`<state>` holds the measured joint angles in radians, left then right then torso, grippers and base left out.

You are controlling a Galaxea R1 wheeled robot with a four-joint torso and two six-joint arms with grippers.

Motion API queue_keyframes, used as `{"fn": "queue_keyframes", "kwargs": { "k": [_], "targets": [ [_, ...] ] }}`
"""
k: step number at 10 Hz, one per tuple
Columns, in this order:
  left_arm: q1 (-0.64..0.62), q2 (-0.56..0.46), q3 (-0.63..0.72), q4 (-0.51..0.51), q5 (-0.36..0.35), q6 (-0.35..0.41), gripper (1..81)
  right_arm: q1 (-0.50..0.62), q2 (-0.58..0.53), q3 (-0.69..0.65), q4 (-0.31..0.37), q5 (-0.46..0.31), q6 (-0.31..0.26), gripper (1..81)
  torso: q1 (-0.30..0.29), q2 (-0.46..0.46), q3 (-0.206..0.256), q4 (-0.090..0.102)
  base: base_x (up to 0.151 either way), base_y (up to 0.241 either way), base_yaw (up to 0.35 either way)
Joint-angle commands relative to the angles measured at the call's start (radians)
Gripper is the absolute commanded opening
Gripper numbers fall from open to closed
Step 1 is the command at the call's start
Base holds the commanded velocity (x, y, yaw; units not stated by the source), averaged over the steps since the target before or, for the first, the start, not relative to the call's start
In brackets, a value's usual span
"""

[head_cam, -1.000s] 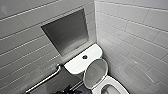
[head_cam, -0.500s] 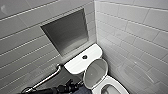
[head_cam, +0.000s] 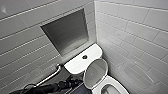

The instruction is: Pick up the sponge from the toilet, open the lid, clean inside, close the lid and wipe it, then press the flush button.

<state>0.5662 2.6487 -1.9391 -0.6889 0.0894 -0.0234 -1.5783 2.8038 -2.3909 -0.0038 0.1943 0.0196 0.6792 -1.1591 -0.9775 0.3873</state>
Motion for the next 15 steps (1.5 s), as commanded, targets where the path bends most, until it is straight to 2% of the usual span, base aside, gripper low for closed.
{"fn": "queue_keyframes", "kwargs": {
  "k": [1, 3, 6, 10, 12, 13, 15],
  "targets": [
    [-0.133, 0.016, -0.023, -0.014, 0.059, -0.004, 81.1, -0.032, 0.009, 0.021, -0.019, -0.078, -0.003, 1.0, 0.000, 0.000, 0.000, 0.000, 0.000, 0.000, 0.000],
    [-0.122, 0.071, -0.041, -0.008, 0.075, -0.003, 81.1, -0.030, 0.007, 0.021, -0.018, -0.078, -0.001, 1.0, 0.000, 0.000, 0.000, 0.000, 0.000, 0.000, 0.000],
    [-0.058, 0.114, 0.022, 0.002, 0.130, 0.014, 81.1, -0.017, 0.010, 0.026, -0.016, -0.079, -0.001, 1.0, 0.000, 0.000, 0.000, 0.000, 0.000, 0.000, 0.000],
    [0.033, 0.077, 0.088, 0.069, 0.156, 0.019, 81.1, 0.006, 0.010, 0.021, -0.008, -0.084, 0.003, 1.0, 0.000, 0.000, 0.000, 0.000, 0.000, 0.000, 0.000],
    [0.143, -0.010, 0.080, 0.178, 0.168, 0.019, 81.1, 0.013, 0.010, -0.005, -0.007, -0.090, 0.010, 1.0, 0.000, 0.000, 0.000, 0.000, 0.000, 0.000, 0.000],
    [0.215, -0.071, 0.077, 0.264, 0.196, 0.019, 81.1, 0.013, 0.010, -0.023, -0.005, -0.091, 0.013, 1.0, 0.000, 0.000, 0.000, 0.000, 0.000, 0.000, 0.000],
    [0.396, -0.114, 0.025, 0.460, 0.208, 0.019, 81.1, 0.013, 0.010, -0.039, -0.005, -0.091, 0.014, 1.0, 0.000, 0.000, 0.000, 0.000, 0.000, 0.000, 0.000]
  ]
}}
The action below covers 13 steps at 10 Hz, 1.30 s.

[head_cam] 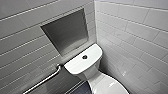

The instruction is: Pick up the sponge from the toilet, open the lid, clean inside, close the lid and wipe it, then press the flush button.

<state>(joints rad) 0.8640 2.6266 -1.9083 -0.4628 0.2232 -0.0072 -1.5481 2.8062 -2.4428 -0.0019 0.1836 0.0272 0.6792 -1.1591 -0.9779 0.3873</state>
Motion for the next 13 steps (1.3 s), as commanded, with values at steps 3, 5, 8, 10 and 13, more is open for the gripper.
{"fn": "queue_keyframes", "kwargs": {
  "k": [3, 5, 8, 10, 13],
  "targets": [
    [0.304, 0.004, -0.220, 0.464, 0.074, 0.003, 81.1, -0.019, 0.020, 0.002, -0.006, -0.081, 0.007, 1.0, 0.000, 0.000, 0.000, 0.000, 0.000, 0.000, 0.000],
    [0.341, 0.059, -0.296, 0.470, 0.077, 0.004, 81.1, -0.019, 0.040, -0.022, -0.004, -0.079, 0.008, 1.0, 0.000, 0.000, 0.000, 0.000, 0.000, 0.000, 0.000],
    [0.356, 0.093, -0.322, 0.500, 0.074, 0.004, 81.1, -0.021, 0.080, -0.085, 0.000, -0.079, 0.007, 1.0, 0.000, 0.000, 0.000, 0.000, 0.000, 0.000, 0.000],
    [0.355, 0.103, -0.330, 0.500, 0.074, 0.004, 81.1, -0.021, 0.097, -0.110, 0.000, -0.079, 0.007, 1.0, 0.000, 0.000, 0.000, 0.000, 0.000, 0.000, 0.000],
    [0.356, 0.103, -0.330, 0.500, 0.074, 0.004, 81.1, -0.018, 0.098, -0.111, 0.000, -0.081, 0.007, 1.0, 0.000, -0.001, 0.001, 0.000, -0.024, 0.000, 0.000]
  ]
}}
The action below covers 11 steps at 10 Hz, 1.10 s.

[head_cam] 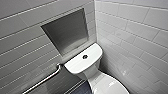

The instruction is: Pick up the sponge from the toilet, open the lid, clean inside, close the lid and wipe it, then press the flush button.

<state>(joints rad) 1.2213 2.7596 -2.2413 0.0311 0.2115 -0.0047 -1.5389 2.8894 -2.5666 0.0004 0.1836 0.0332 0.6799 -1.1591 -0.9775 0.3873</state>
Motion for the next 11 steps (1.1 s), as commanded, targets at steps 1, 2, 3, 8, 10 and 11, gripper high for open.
{"fn": "queue_keyframes", "kwargs": {
  "k": [1, 2, 3, 8, 10, 11],
  "targets": [
    [0.001, -0.030, 0.003, 0.006, 0.085, 0.002, 81.1, -0.027, 0.015, 0.013, -0.002, -0.081, 0.001, 1.0, 0.000, 0.000, 0.000, 0.000, -0.076, 0.000, 0.000],
    [0.004, -0.030, 0.003, 0.006, 0.085, 0.002, 81.1, -0.025, 0.017, 0.013, -0.002, -0.081, 0.001, 1.0, 0.000, 0.000, 0.000, 0.000, -0.083, 0.000, 0.000],
    [0.004, -0.030, 0.003, 0.006, 0.085, 0.002, 81.1, -0.025, 0.017, 0.013, -0.002, -0.081, 0.001, 1.0, -0.002, -0.001, 0.001, 0.000, -0.083, 0.000, 0.000],
    [0.007, -0.027, 0.003, 0.006, 0.085, 0.002, 81.1, -0.027, 0.030, -0.010, -0.005, -0.088, 0.034, 1.0, -0.002, -0.001, 0.001, 0.000, -0.068, 0.000, 0.000],
    [0.011, -0.027, 0.003, 0.006, 0.085, 0.002, 81.1, -0.031, 0.024, -0.009, -0.010, -0.095, 0.036, 1.0, -0.002, -0.001, 0.001, 0.000, 0.000, 0.000, 0.000],
    [0.017, -0.027, 0.002, 0.006, 0.088, 0.000, 81.1, -0.033, 0.012, 0.008, -0.010, -0.085, 0.036, 1.0, -0.002, -0.001, 0.001, 0.000, 0.000, 0.000, 0.000]
  ]
}}
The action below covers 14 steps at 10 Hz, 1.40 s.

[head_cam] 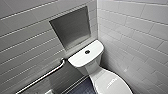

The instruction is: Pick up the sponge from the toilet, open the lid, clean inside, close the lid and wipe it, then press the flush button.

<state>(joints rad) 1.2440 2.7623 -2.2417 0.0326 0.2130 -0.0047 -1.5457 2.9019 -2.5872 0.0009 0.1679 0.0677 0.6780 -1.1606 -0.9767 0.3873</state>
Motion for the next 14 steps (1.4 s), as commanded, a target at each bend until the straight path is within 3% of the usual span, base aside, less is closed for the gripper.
{"fn": "queue_keyframes", "kwargs": {
  "k": [1, 3, 5, 6, 9, 10, 11, 12, 14],
  "targets": [
    [-0.001, -0.026, -0.007, 0.001, 0.094, 0.000, 81.1, -0.024, -0.039, 0.073, -0.007, -0.057, 0.004, 1.0, 0.000, 0.000, 0.000, 0.000, 0.000, 0.000, 0.000],
    [0.038, 0.013, -0.070, 0.003, 0.094, 0.000, 81.1, 0.005, -0.225, 0.313, -0.002, 0.049, 0.090, 1.0, 0.000, 0.000, 0.000, 0.000, 0.000, 0.000, 0.000],
    [0.068, 0.072, -0.137, 0.004, 0.094, 0.000, 81.1, 0.058, -0.409, 0.562, -0.004, 0.127, 0.119, 1.0, 0.000, 0.000, 0.000, 0.000, 0.000, 0.000, 0.000],
    [0.076, 0.096, -0.169, 0.004, 0.094, 0.002, 81.1, 0.081, -0.456, 0.589, 0.002, 0.141, 0.150, 1.0, 0.000, 0.000, 0.000, 0.000, 0.000, 0.000, 0.000],
    [0.079, 0.135, -0.216, 0.018, 0.094, 0.002, 81.1, 0.071, -0.542, 0.621, 0.007, 0.117, 0.363, 1.0, 0.000, 0.000, 0.000, 0.000, 0.000, 0.000, 0.000],
    [0.079, 0.143, -0.217, 0.018, 0.094, 0.002, 81.1, 0.072, -0.575, 0.677, 0.025, 0.124, 0.380, 1.0, 0.000, 0.000, 0.000, 0.000, 0.000, 0.000, 0.000],
    [0.079, 0.146, -0.217, 0.018, 0.094, 0.002, 81.1, 0.091, -0.605, 0.740, 0.143, 0.117, 0.356, 1.0, 0.000, 0.000, 0.000, 0.000, 0.000, 0.000, 0.000],
    [0.079, 0.148, -0.217, 0.018, 0.094, 0.002, 81.1, 0.127, -0.625, 0.799, 0.266, 0.114, 0.219, 1.0, 0.000, 0.000, 0.000, 0.000, 0.000, 0.000, 0.000],
    [0.079, 0.148, -0.217, 0.017, 0.094, 0.000, 81.1, 0.214, -0.663, 0.892, 0.571, 0.041, -0.124, 1.0, 0.000, 0.000, 0.000, 0.000, 0.000, 0.000, 0.000]
  ]
}}
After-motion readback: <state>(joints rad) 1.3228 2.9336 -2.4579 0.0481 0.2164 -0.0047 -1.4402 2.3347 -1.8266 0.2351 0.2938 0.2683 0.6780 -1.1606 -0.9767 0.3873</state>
